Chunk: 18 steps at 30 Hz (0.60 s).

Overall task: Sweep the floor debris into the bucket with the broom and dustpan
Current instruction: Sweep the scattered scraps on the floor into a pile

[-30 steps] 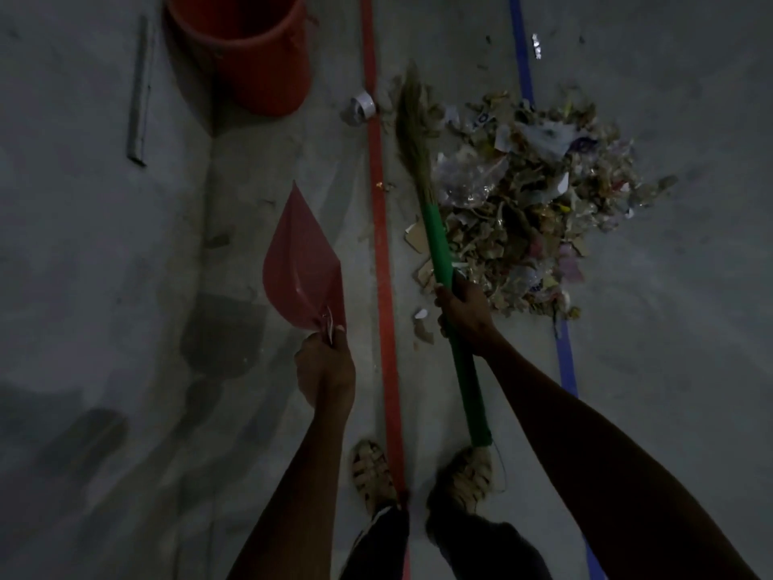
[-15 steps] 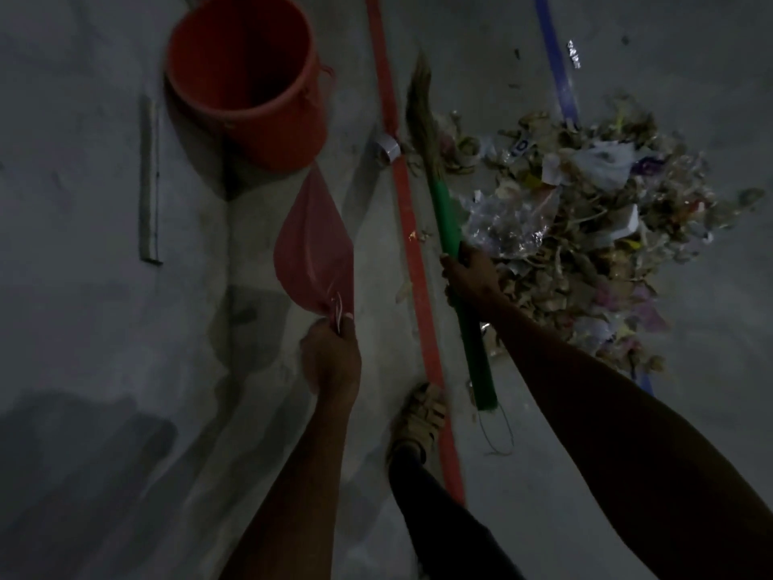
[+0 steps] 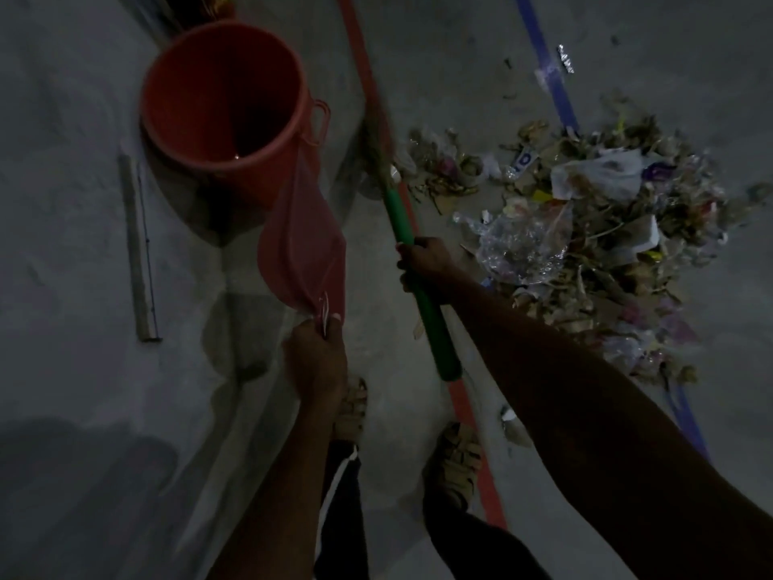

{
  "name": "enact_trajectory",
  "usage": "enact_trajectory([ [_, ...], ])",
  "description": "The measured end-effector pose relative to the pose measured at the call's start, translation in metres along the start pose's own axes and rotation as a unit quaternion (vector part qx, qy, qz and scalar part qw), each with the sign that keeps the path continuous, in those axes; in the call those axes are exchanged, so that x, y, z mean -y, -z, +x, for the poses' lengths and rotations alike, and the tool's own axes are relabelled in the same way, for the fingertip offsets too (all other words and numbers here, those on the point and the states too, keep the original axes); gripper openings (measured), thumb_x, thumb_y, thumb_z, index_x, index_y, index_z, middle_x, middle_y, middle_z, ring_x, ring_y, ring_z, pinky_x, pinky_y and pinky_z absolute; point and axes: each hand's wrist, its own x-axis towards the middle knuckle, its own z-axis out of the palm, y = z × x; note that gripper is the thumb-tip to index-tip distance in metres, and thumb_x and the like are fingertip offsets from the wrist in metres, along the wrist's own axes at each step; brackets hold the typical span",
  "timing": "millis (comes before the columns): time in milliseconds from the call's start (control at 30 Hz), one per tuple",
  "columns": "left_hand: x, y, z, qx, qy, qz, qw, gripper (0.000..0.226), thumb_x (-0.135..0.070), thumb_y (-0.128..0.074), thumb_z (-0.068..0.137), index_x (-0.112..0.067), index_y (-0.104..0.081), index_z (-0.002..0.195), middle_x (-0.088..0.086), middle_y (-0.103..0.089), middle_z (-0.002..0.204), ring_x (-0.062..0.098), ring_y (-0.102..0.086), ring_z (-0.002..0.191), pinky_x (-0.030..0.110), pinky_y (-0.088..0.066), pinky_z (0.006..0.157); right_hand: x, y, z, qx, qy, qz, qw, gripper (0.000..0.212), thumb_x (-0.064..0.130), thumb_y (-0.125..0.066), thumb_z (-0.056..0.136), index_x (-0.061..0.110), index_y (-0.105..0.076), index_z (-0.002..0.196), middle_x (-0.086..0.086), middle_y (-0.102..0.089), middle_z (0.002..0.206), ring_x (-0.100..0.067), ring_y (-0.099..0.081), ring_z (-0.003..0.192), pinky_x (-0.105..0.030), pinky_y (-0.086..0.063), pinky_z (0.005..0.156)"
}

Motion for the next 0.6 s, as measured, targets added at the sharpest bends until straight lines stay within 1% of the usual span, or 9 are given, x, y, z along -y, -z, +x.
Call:
enact_trajectory([
  [33,0.004,0.002,0.006,0.005,-0.005,0.004,1.000,0.032,-0.025,-0.064,0.094,0.005,-0.069,0.084,0.022,-0.069,0.081,0.026,-0.059,0.066,0.027,-0.029,0.057,0.002,-0.010,0.006,-0.002,-0.010,0.021,1.000,0.030,0.018,-0.057,0.101,-0.005,-0.050,0.119,-0.016,-0.056,0.084,-0.023,-0.055,0.050,-0.027,-0.047,0.040],
  [100,0.012,0.005,0.023,0.017,-0.008,0.019,1.000,0.033,-0.027,-0.064,0.093,0.004,-0.070,0.084,0.022,-0.069,0.081,0.031,-0.063,0.070,0.028,-0.032,0.058,0.006,-0.028,0.018,-0.013,-0.029,0.056,0.998,0.030,0.017,-0.059,0.099,-0.007,-0.051,0.115,-0.017,-0.056,0.081,-0.025,-0.055,0.049,-0.026,-0.046,0.039],
  [167,0.016,0.012,0.037,0.017,-0.014,0.038,0.999,0.034,-0.029,-0.064,0.093,0.004,-0.071,0.085,0.023,-0.070,0.082,0.035,-0.065,0.074,0.029,-0.034,0.059,0.008,-0.043,0.026,-0.025,-0.041,0.070,0.996,0.028,0.018,-0.059,0.099,-0.005,-0.050,0.113,-0.017,-0.056,0.083,-0.025,-0.055,0.050,-0.026,-0.046,0.040],
  [300,0.020,0.020,0.061,0.035,-0.027,0.045,0.998,0.033,-0.028,-0.064,0.093,0.003,-0.071,0.087,0.023,-0.070,0.084,0.036,-0.066,0.076,0.029,-0.037,0.060,0.011,-0.055,0.036,-0.035,-0.054,0.073,0.995,0.026,0.019,-0.056,0.100,0.000,-0.049,0.115,-0.016,-0.056,0.087,-0.024,-0.055,0.055,-0.027,-0.047,0.043],
  [400,0.027,0.019,0.078,0.047,-0.036,0.038,0.998,0.035,-0.033,-0.064,0.092,0.000,-0.071,0.085,0.020,-0.070,0.080,0.036,-0.067,0.074,0.034,-0.046,0.059,0.010,-0.055,0.037,-0.052,-0.054,0.060,0.995,0.020,0.020,-0.055,0.101,0.002,-0.050,0.109,-0.014,-0.057,0.086,-0.023,-0.056,0.056,-0.027,-0.047,0.043],
  [467,0.026,0.019,0.086,0.051,-0.034,0.045,0.997,0.036,-0.035,-0.063,0.092,-0.001,-0.071,0.084,0.020,-0.069,0.080,0.036,-0.066,0.074,0.037,-0.048,0.061,0.008,-0.058,0.037,-0.076,-0.054,0.067,0.993,0.022,0.021,-0.055,0.101,0.002,-0.051,0.112,-0.014,-0.058,0.088,-0.023,-0.057,0.057,-0.026,-0.047,0.042],
  [567,0.024,0.022,0.093,0.049,-0.051,0.039,0.997,0.036,-0.037,-0.063,0.091,-0.003,-0.070,0.083,0.019,-0.069,0.080,0.036,-0.066,0.073,0.039,-0.052,0.062,0.005,-0.058,0.033,-0.130,-0.051,0.097,0.985,0.034,0.022,-0.055,0.097,0.006,-0.050,0.127,-0.016,-0.059,0.092,-0.025,-0.061,0.058,-0.027,-0.049,0.043],
  [600,0.023,0.023,0.095,0.051,-0.056,0.037,0.996,0.034,-0.035,-0.063,0.091,-0.003,-0.071,0.084,0.019,-0.070,0.081,0.036,-0.066,0.073,0.039,-0.052,0.063,0.005,-0.058,0.030,-0.146,-0.046,0.110,0.982,0.034,0.022,-0.054,0.097,0.007,-0.050,0.127,-0.015,-0.059,0.092,-0.025,-0.061,0.058,-0.027,-0.049,0.044],
])
